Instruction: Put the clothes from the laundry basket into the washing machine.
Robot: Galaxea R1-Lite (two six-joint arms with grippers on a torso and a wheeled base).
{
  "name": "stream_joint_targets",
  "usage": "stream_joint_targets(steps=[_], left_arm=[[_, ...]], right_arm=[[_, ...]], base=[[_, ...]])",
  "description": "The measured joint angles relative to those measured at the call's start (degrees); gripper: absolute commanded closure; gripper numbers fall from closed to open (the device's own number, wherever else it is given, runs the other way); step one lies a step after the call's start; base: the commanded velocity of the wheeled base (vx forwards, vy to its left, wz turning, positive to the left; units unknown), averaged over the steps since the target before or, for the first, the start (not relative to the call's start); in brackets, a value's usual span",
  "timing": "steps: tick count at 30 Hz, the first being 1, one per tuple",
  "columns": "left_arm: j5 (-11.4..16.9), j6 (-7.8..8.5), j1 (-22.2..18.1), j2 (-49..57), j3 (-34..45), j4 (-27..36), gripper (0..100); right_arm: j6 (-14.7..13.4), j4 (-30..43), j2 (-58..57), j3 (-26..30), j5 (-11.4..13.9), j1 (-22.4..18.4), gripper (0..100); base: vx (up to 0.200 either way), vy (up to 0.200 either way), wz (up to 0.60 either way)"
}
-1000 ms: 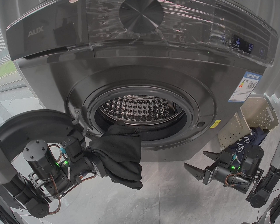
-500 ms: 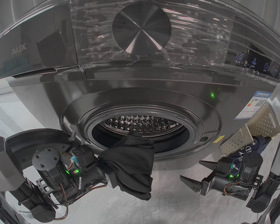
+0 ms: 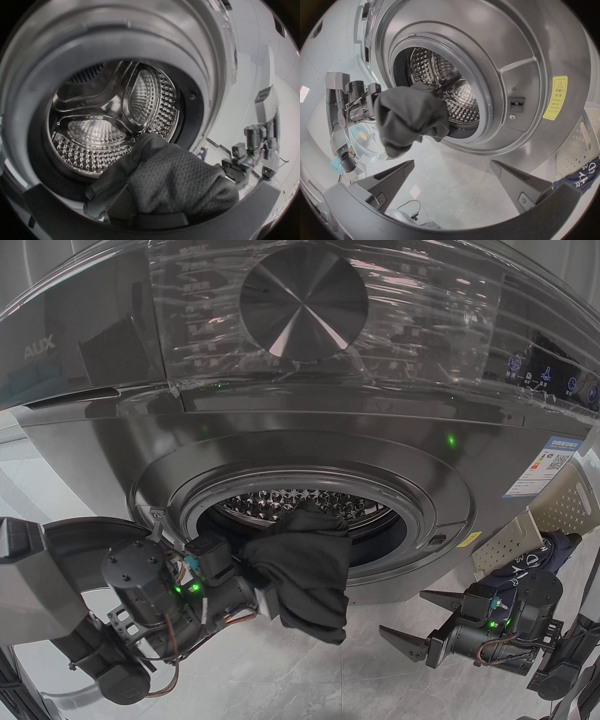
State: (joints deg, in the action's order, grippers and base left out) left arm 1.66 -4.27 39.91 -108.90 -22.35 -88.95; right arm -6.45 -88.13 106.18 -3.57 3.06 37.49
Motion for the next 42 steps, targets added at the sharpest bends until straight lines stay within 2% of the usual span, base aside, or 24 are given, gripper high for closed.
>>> stream_joint_targets(steps=[8,18,27,39,40,42], left_arm=[[-1.9,-0.29,-1.0,-10.7,-15.3,0.1,100],[-2.5,-0.35,-4.3,-22.1,-34.8,0.5,100],[-2.9,-0.41,-5.5,-29.7,-47.6,7.5,100],[-6.7,-0.49,-7.4,-35.6,-68.8,18.3,100],[-7.0,-0.49,-7.5,-35.9,-69.7,18.7,0],[-7.7,-0.49,-7.7,-36.5,-70.8,19.4,0]], right_arm=[[-0.1,0.0,-0.1,0.7,-0.1,2.2,0],[-0.2,0.0,-0.4,1.4,-0.1,3.2,0],[-0.2,0.0,-0.5,1.6,-0.1,3.4,0],[-0.3,0.0,-0.3,1.6,0.0,3.4,0],[-0.3,0.0,-0.3,1.6,0.0,3.4,0],[-0.3,0.0,-0.2,1.6,0.0,3.4,0]], base=[[0.000,0.000,0.00],[0.000,0.000,0.00],[0.000,0.000,0.00],[0.000,0.000,0.00],[0.000,0.000,0.00],[0.000,0.000,0.00]])
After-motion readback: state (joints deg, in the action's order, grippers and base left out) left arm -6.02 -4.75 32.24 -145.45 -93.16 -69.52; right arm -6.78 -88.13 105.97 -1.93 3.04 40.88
